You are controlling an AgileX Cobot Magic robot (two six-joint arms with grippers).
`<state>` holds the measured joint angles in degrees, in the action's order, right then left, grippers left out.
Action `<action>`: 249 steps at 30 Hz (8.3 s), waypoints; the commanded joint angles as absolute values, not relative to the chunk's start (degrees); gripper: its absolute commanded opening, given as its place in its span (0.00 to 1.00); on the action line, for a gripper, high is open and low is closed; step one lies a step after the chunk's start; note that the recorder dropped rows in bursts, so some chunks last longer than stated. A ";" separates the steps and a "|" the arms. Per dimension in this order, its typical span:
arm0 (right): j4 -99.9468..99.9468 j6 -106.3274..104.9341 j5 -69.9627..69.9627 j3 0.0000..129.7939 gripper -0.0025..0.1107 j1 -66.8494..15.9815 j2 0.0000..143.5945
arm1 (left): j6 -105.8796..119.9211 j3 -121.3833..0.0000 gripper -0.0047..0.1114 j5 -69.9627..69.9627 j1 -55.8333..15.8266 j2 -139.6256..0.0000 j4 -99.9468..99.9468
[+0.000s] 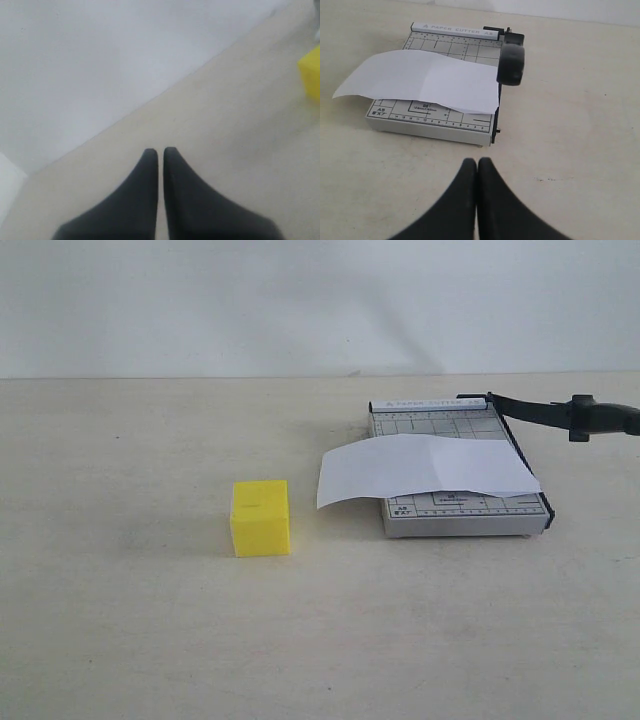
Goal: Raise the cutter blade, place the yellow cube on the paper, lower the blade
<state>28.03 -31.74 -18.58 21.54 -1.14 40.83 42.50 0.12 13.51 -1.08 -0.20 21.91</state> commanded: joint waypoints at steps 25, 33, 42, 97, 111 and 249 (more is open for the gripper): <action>20.88 -32.09 -14.04 20.99 0.02 -3.95 40.67 | 26.40 0.00 0.08 -15.34 -1.22 0.00 -7.13; 21.02 -28.34 -2.26 14.46 0.02 -3.95 40.67 | 18.15 0.00 0.08 -8.50 -1.22 0.00 -7.13; 21.12 -28.53 -0.40 14.46 0.02 -3.95 40.67 | 25.99 -12.41 0.08 14.53 -3.07 -2.81 -13.94; 21.12 -25.44 0.00 14.46 0.02 -3.95 40.67 | 115.14 -85.33 0.08 -8.97 -37.91 -125.40 -73.41; 21.12 -25.44 0.00 14.46 0.02 -3.95 40.67 | 115.14 -85.33 0.08 -12.22 -37.91 -128.70 -72.44; 23.91 -17.89 1.10 14.46 0.02 -3.95 40.67 | 113.55 -53.60 0.60 -7.91 -29.18 -97.71 -99.95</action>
<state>24.18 -17.90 0.31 14.73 -3.95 40.83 115.33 -53.79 -11.00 -29.04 -98.46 -99.81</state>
